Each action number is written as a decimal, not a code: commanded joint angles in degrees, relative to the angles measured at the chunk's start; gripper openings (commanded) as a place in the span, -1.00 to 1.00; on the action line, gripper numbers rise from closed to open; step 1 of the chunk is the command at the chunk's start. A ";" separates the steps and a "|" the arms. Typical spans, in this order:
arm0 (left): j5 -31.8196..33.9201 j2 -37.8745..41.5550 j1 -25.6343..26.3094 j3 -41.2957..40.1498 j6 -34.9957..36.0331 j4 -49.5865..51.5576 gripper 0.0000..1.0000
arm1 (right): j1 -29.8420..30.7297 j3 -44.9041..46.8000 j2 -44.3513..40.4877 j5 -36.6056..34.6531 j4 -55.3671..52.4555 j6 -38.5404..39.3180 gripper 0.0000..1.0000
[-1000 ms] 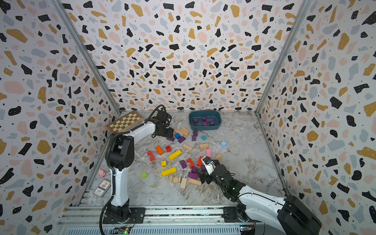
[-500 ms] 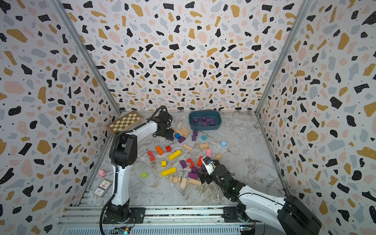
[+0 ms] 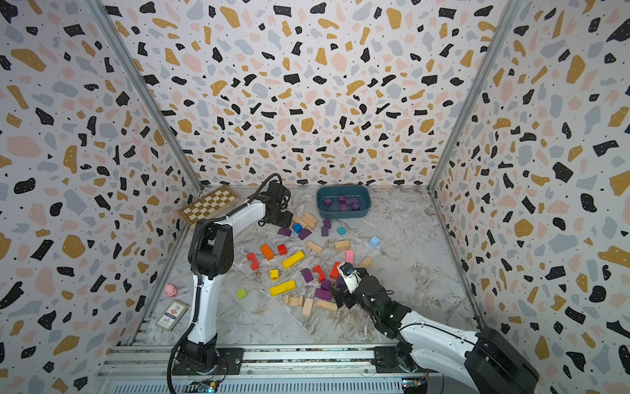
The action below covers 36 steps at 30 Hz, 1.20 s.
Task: Pick purple bricks into the storage bin
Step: Pick up the building block from the center of the board.
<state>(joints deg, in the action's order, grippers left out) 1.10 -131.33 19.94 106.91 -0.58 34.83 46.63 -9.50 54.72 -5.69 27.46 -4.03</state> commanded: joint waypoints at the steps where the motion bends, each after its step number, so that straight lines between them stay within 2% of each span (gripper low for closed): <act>1: 0.73 -0.82 -0.34 -0.48 0.80 1.98 0.33 | 0.20 -1.84 -0.04 -0.55 -0.31 -0.07 0.99; 6: -1.30 0.55 -0.34 -3.20 0.71 -0.77 0.33 | 0.21 -1.93 0.08 -0.47 -0.31 -0.09 0.99; 15: -3.82 -1.33 -0.09 0.67 0.58 0.60 0.33 | 0.21 -2.10 0.48 -0.43 -0.31 -0.07 1.00; 25: -5.18 0.83 1.01 -1.72 2.84 -1.78 0.34 | 0.21 -2.20 0.83 -0.11 -0.31 0.02 0.99; 36: -11.07 3.07 1.04 -2.91 8.37 -2.04 0.62 | 0.21 -2.20 0.66 -0.02 -0.31 0.00 0.99</act>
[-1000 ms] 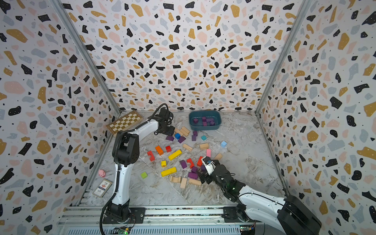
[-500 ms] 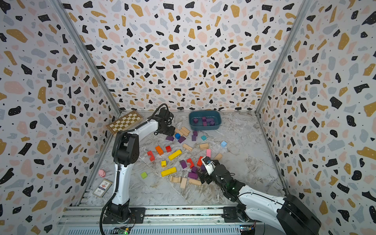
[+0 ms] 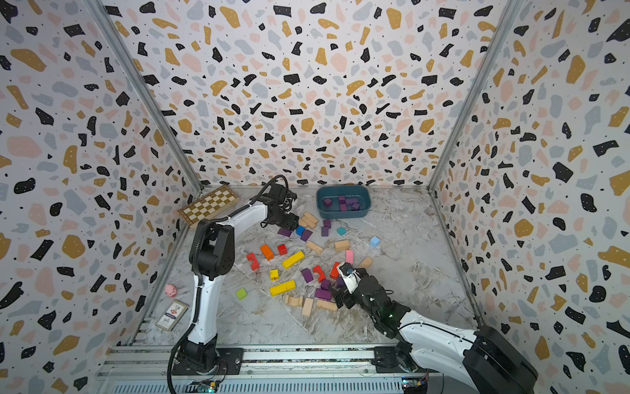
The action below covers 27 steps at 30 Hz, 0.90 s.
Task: Pick purple bricks into the storage bin
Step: Pick up the building block from the center of the board.
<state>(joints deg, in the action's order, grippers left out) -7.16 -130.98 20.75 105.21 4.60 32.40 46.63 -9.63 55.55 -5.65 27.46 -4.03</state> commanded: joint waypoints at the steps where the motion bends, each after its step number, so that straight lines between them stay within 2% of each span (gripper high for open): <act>1: -2.99 2.99 0.22 -1.59 3.84 0.28 0.65 | 0.21 -2.06 -0.25 -0.06 -0.31 -0.01 0.99; 10: -6.52 3.90 -0.18 -2.73 8.23 0.56 0.79 | 0.21 -1.90 -0.59 -0.15 -0.30 -0.07 1.00; 27: -6.90 2.29 -0.17 -1.84 5.46 4.80 0.79 | 0.21 -1.80 -0.87 -0.29 -0.31 -0.10 0.99</act>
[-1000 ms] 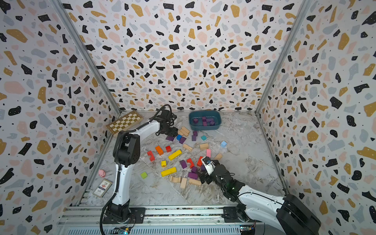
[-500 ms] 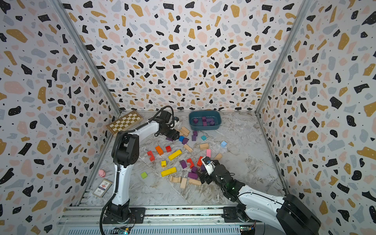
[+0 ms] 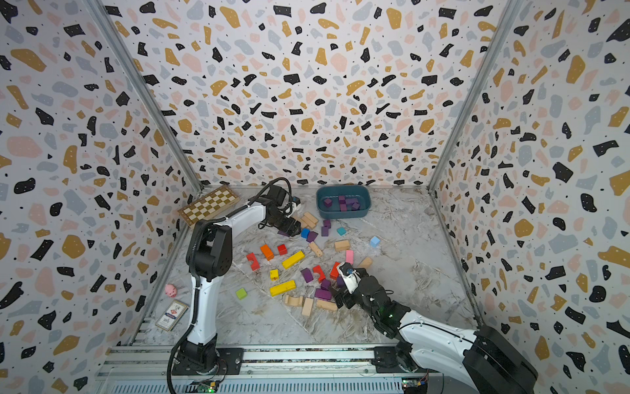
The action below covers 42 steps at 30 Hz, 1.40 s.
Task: Pick purple bricks into the storage bin
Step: Pick up the building block from the center of the board.
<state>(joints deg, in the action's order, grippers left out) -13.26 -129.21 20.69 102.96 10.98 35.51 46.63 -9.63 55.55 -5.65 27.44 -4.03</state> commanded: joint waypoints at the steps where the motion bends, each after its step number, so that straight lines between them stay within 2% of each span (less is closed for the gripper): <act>1: -0.74 0.69 -0.08 0.10 -1.18 1.71 0.79 | 0.21 -1.80 -0.83 -0.24 -0.28 -0.08 1.00; 21: 0.60 6.66 -0.11 -9.90 -5.20 0.32 0.75 | 0.21 -1.88 -0.70 -0.15 -0.28 -0.10 1.00; 23: 0.94 6.83 -0.11 -10.17 -5.67 0.52 0.70 | 0.21 -1.89 -0.71 -0.15 -0.28 -0.10 0.99; 26: 1.96 6.30 -0.07 -9.41 -6.21 1.32 0.44 | 0.21 -1.89 -0.75 -0.19 -0.28 -0.09 0.99; 31: 4.92 4.62 -0.03 -6.73 -7.74 3.12 0.32 | 0.21 -1.80 -0.79 -0.07 -0.28 -0.10 0.99; 34: 6.39 4.05 -0.08 -5.69 -8.85 3.50 0.15 | 0.21 -1.80 -0.88 -0.15 -0.28 -0.10 0.99; 42: 8.55 2.83 -0.07 -3.89 -10.27 4.52 0.03 | 0.21 -1.80 -0.86 -0.16 -0.33 -0.10 0.99</act>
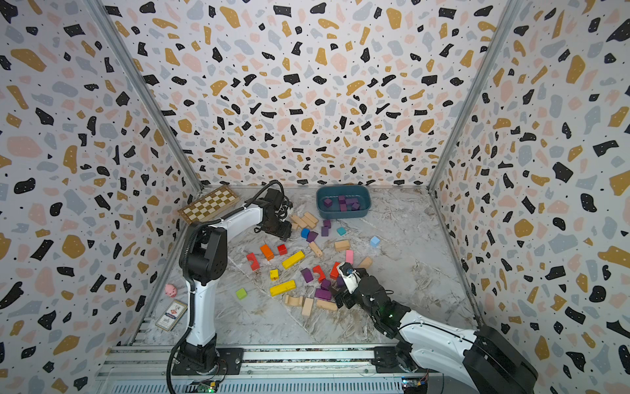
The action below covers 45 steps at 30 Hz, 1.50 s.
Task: Pick purple bricks into the storage bin
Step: Pick up the building block from the center of the board.
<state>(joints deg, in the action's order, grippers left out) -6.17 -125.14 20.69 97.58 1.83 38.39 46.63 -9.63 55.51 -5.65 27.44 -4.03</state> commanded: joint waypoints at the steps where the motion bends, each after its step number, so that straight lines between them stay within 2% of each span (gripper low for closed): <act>1: 1.44 -1.31 -0.03 1.52 -1.22 1.69 0.02 | 0.21 -1.80 -0.83 -0.13 -0.29 -0.09 1.00; 15: 0.92 -2.53 0.28 1.32 -2.51 -0.01 -0.20 | 0.21 -1.80 -0.79 0.00 -0.20 -0.06 1.00; 29: 1.80 0.23 0.23 0.86 -2.09 0.40 -0.84 | 0.21 -1.71 -0.91 0.00 -0.20 0.03 1.00; 34: 2.30 3.33 0.23 1.61 -2.53 1.57 -0.89 | 0.21 -1.71 -0.90 0.00 -0.26 0.00 0.99; 39: 2.83 5.84 1.21 5.15 -2.79 3.00 -0.91 | 0.17 -1.71 -0.84 0.02 -0.09 -0.01 0.99; 45: 3.10 1.79 3.63 16.99 -1.31 7.02 -0.93 | 0.21 -1.78 -0.77 -0.07 -0.11 0.00 0.99</act>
<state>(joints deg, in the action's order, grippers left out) -3.51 -122.41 23.05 109.56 -0.60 43.00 46.63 -9.63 55.46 -5.63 27.46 -4.03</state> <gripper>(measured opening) 0.278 0.993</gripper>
